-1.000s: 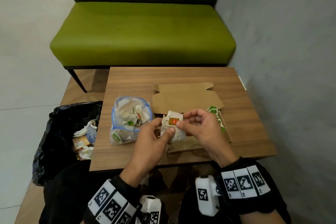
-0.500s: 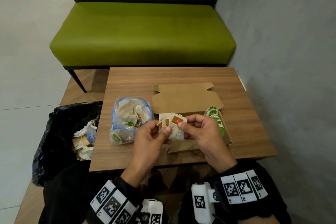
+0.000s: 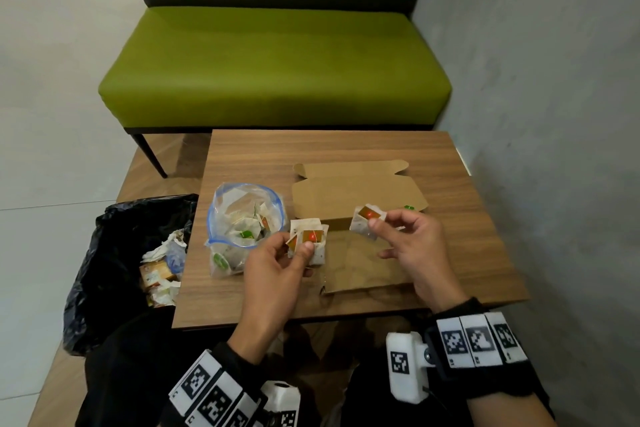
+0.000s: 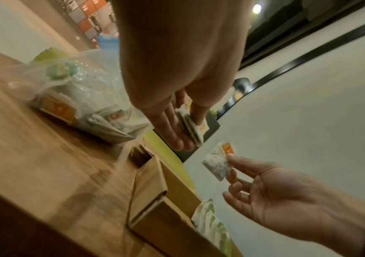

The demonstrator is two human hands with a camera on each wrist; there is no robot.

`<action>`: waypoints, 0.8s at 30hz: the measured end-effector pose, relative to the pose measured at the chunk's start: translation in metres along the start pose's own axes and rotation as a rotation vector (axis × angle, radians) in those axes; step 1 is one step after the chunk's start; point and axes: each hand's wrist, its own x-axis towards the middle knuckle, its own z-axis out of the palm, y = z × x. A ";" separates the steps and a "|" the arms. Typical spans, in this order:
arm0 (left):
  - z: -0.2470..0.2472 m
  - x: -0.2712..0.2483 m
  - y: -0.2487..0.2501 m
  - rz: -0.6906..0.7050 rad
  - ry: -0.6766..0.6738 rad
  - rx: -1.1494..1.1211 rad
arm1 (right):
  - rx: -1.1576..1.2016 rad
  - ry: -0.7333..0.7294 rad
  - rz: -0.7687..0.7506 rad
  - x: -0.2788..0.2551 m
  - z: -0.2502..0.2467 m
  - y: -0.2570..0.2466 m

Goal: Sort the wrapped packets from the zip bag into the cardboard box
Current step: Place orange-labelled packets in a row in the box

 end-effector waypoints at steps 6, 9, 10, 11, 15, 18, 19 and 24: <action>-0.003 -0.007 -0.009 0.004 -0.050 0.111 | -0.354 -0.180 -0.029 0.032 0.027 0.016; -0.007 -0.010 -0.012 0.009 -0.065 0.166 | -0.522 -0.177 -0.075 0.047 0.041 0.034; -0.008 -0.010 -0.013 0.007 -0.070 0.169 | -0.571 -0.169 -0.084 0.049 0.043 0.038; -0.010 -0.011 -0.013 0.002 -0.072 0.163 | -0.609 -0.163 -0.091 0.051 0.044 0.039; -0.016 -0.010 -0.012 -0.009 -0.094 0.150 | -0.720 -0.139 -0.117 0.051 0.048 0.039; -0.016 -0.010 -0.012 -0.012 -0.104 0.144 | -0.768 -0.099 -0.133 0.053 0.051 0.039; -0.016 -0.009 -0.013 -0.017 -0.106 0.145 | -0.779 -0.091 -0.139 0.053 0.052 0.038; -0.015 -0.008 -0.015 -0.051 -0.114 0.127 | -0.704 -0.054 -0.091 0.058 0.055 0.043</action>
